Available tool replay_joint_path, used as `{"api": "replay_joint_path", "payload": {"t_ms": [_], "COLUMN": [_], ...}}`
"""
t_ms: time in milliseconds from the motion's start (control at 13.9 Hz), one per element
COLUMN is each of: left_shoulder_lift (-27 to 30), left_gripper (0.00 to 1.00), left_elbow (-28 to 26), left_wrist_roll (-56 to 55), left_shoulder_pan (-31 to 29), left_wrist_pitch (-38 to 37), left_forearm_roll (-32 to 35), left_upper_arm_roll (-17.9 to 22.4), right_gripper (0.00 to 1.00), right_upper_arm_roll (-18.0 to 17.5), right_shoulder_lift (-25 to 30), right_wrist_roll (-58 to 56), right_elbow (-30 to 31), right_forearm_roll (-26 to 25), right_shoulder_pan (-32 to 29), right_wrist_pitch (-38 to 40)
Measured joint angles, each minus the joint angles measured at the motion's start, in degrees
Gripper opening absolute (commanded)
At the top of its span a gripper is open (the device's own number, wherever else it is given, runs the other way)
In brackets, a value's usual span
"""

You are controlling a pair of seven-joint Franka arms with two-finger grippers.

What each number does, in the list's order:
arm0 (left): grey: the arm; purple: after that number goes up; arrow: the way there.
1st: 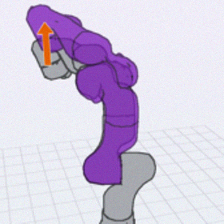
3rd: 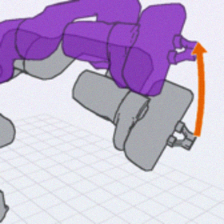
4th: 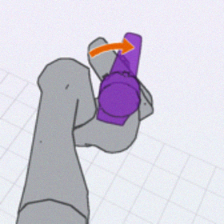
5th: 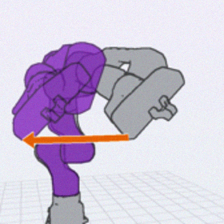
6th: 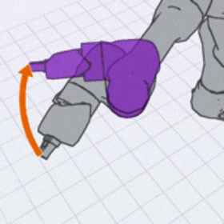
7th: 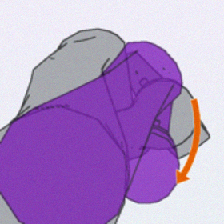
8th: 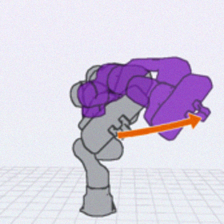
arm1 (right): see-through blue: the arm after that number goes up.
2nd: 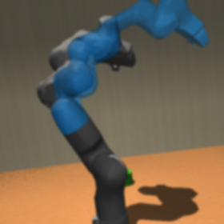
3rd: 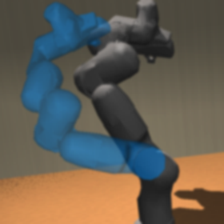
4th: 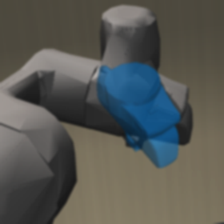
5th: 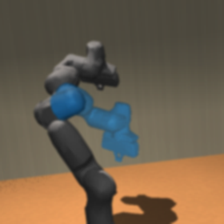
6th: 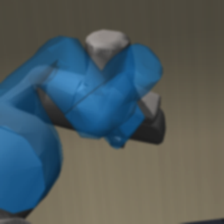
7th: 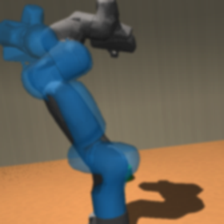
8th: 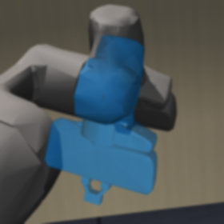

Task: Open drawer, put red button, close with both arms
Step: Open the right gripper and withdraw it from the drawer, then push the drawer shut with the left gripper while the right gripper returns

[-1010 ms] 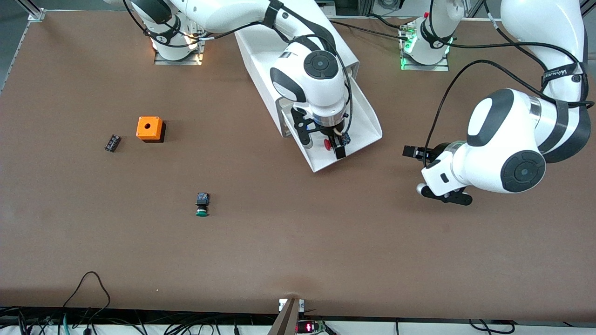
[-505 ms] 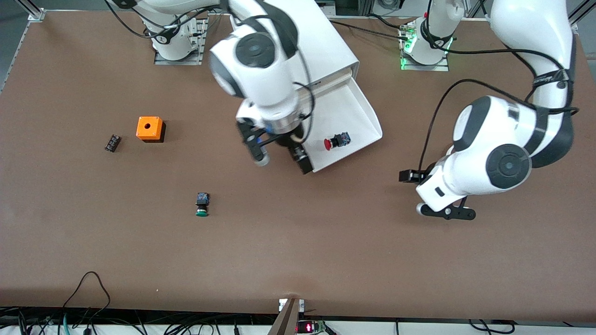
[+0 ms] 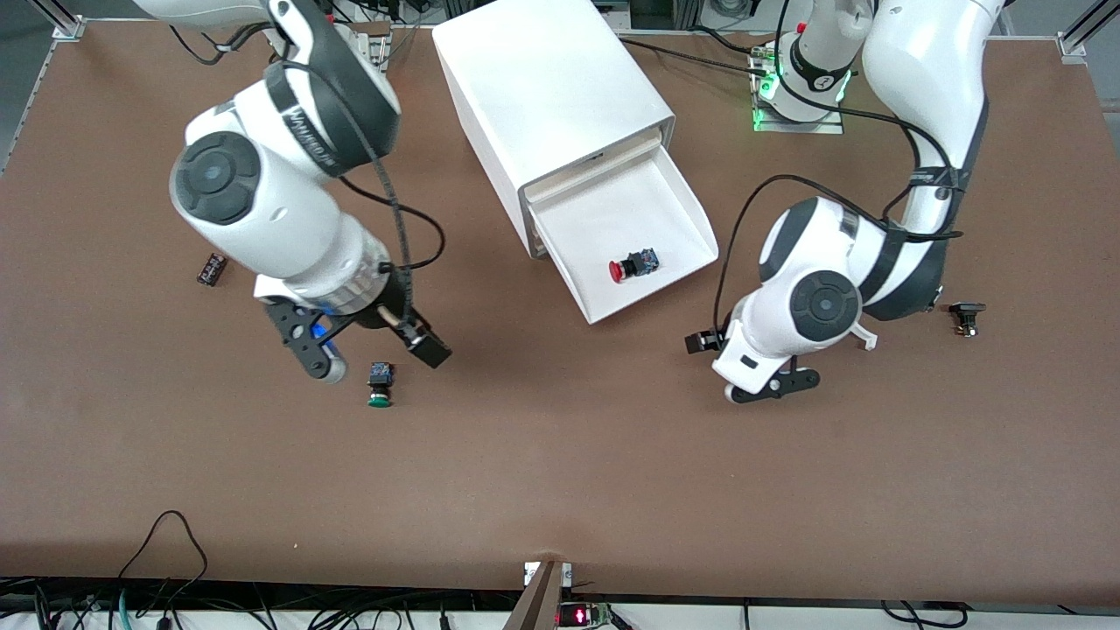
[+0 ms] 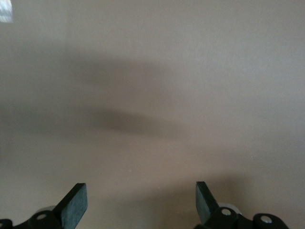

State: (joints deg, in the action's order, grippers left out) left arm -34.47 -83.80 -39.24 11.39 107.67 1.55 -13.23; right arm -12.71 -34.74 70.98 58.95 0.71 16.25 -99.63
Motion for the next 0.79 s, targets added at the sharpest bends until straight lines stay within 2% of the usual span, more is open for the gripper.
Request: {"api": "replay_joint_path", "payload": {"t_ms": [216, 577, 793], "left_shoulder_lift": [0.13, 1.37, 2.96], "left_gripper": [1.00, 1.00, 1.00], "left_elbow": [-2.45, -7.66, -10.90], "left_wrist_roll": [-6.31, -9.40, -11.14], "left_shoulder_pan": [2.61, 3.26, 3.25], "left_wrist_pitch": [1.73, 5.34, 6.09], "left_forearm_roll": [0.00, 0.00, 0.06], "left_upper_arm_roll": [-1.01, -3.69, -6.15], "right_gripper": [1.00, 1.00, 1.00], "right_upper_arm_roll": [0.40, 7.91, 9.87], "right_shoulder_lift": [3.52, 14.31, 20.66], "right_wrist_roll": [-14.83, -41.93, -55.50], "right_elbow": [4.80, 17.37, 24.76], "right_forearm_roll": [-0.02, -0.02, -0.05], "right_shoulder_pan": [-3.29, -5.56, -8.27], "right_wrist_pitch": [1.66, 2.39, 2.36]}}
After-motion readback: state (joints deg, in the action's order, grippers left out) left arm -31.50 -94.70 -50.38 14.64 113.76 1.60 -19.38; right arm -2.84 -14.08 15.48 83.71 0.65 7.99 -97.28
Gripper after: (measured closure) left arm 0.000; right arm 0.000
